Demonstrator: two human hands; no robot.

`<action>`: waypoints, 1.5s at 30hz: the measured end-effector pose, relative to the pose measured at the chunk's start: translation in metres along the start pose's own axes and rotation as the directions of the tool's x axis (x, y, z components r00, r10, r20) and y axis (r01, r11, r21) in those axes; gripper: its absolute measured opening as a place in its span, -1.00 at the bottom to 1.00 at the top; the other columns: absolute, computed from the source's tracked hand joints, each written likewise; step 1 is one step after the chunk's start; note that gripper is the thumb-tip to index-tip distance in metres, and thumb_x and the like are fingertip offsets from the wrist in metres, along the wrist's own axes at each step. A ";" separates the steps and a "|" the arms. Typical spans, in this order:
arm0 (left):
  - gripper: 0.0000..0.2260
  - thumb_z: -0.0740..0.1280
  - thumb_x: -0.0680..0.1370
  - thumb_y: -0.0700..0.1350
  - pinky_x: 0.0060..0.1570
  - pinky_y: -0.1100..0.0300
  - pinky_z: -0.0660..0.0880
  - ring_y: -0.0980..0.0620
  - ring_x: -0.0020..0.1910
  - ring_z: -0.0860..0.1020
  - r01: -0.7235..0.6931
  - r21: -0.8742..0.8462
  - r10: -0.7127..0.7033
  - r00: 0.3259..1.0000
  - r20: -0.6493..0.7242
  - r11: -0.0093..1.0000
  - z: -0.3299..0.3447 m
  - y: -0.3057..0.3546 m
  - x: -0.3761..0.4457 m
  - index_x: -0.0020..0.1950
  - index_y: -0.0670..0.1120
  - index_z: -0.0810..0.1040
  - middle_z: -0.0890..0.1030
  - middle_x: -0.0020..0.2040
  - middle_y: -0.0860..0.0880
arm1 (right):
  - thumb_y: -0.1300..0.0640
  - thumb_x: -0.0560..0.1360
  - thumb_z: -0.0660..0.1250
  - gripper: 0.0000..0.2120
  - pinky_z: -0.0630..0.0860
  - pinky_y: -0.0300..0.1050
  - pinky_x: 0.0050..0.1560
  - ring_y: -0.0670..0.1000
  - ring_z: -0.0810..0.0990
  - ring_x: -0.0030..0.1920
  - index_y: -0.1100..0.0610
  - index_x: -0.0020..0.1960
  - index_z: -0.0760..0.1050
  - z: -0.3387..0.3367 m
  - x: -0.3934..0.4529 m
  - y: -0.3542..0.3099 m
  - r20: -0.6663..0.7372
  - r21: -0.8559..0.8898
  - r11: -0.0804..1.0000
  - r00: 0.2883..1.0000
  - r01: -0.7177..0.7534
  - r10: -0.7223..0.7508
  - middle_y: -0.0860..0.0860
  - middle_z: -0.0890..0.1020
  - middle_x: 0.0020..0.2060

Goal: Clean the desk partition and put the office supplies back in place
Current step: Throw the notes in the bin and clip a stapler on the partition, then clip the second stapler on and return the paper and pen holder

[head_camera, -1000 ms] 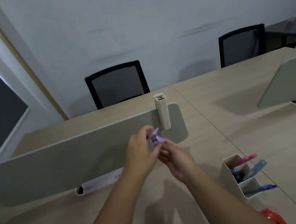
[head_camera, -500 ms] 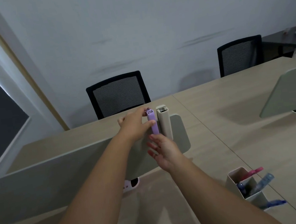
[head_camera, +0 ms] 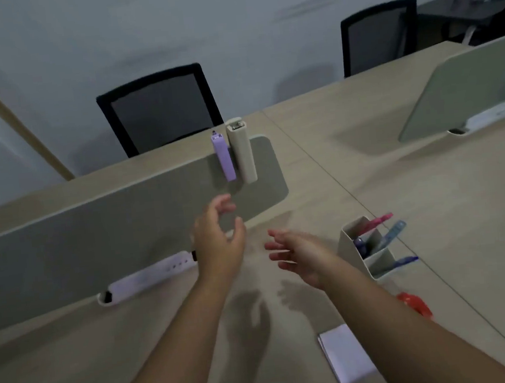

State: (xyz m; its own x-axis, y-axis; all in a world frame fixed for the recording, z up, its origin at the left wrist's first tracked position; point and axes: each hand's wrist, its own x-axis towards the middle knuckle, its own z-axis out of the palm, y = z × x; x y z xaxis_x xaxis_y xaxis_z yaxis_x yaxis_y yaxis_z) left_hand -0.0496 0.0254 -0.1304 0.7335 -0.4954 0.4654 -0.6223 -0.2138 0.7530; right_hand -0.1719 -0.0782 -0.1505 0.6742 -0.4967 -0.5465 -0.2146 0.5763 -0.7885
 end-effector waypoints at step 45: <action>-0.71 0.28 0.52 -0.30 0.02 0.17 0.50 -0.04 0.05 0.60 0.610 0.020 -0.598 0.769 0.227 0.792 0.013 -0.021 -0.250 0.22 -0.08 0.44 0.61 0.04 -0.05 | 0.31 0.46 0.26 -0.73 0.49 -0.19 0.10 0.04 0.58 0.05 0.21 0.15 0.54 -0.060 -0.072 0.176 0.057 -0.803 0.562 0.963 0.200 -0.262 0.10 0.63 0.03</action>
State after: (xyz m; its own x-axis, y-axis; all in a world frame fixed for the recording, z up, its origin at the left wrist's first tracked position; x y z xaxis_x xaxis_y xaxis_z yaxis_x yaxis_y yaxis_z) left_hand -0.2235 0.1428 -0.2682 0.8738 -0.4442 -0.1978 -0.0509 -0.4882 0.8713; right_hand -0.3001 0.0199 -0.2666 0.7460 -0.5926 -0.3037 -0.5527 -0.2967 -0.7788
